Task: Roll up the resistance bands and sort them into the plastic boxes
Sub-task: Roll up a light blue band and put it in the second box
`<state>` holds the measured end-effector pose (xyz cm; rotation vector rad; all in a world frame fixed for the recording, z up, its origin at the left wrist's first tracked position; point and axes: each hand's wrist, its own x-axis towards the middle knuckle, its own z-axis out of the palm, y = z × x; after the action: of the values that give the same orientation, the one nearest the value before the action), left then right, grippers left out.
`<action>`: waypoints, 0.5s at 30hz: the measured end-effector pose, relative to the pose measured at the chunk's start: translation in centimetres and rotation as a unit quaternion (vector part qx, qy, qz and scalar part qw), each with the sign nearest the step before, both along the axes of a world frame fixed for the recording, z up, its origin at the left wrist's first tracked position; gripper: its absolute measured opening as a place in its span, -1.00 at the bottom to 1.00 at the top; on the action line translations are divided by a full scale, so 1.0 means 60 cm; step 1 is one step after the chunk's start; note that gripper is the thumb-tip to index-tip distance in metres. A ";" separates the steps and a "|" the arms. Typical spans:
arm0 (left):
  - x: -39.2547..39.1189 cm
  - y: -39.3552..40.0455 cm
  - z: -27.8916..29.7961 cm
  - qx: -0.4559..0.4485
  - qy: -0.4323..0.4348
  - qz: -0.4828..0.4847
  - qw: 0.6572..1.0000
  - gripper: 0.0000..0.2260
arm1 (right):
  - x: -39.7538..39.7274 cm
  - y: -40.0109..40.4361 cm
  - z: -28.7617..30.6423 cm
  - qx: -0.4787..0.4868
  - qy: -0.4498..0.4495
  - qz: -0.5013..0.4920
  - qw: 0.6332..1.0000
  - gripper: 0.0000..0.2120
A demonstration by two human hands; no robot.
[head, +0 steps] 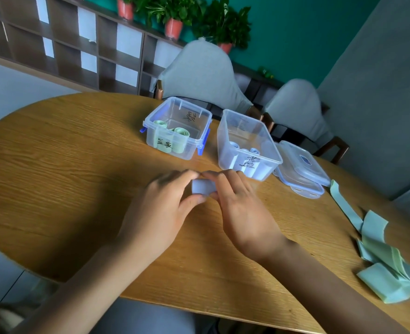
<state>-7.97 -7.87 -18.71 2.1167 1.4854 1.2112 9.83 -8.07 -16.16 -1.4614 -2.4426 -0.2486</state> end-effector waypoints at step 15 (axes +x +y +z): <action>0.032 0.000 -0.004 -0.041 -0.121 -0.084 0.988 -0.77 | 0.030 -0.048 0.051 -0.116 0.312 -0.046 0.942 -0.75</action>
<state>-6.02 -7.86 -18.93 1.9180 1.2066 1.2689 11.61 -10.96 -13.10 -1.4580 -1.9295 0.4399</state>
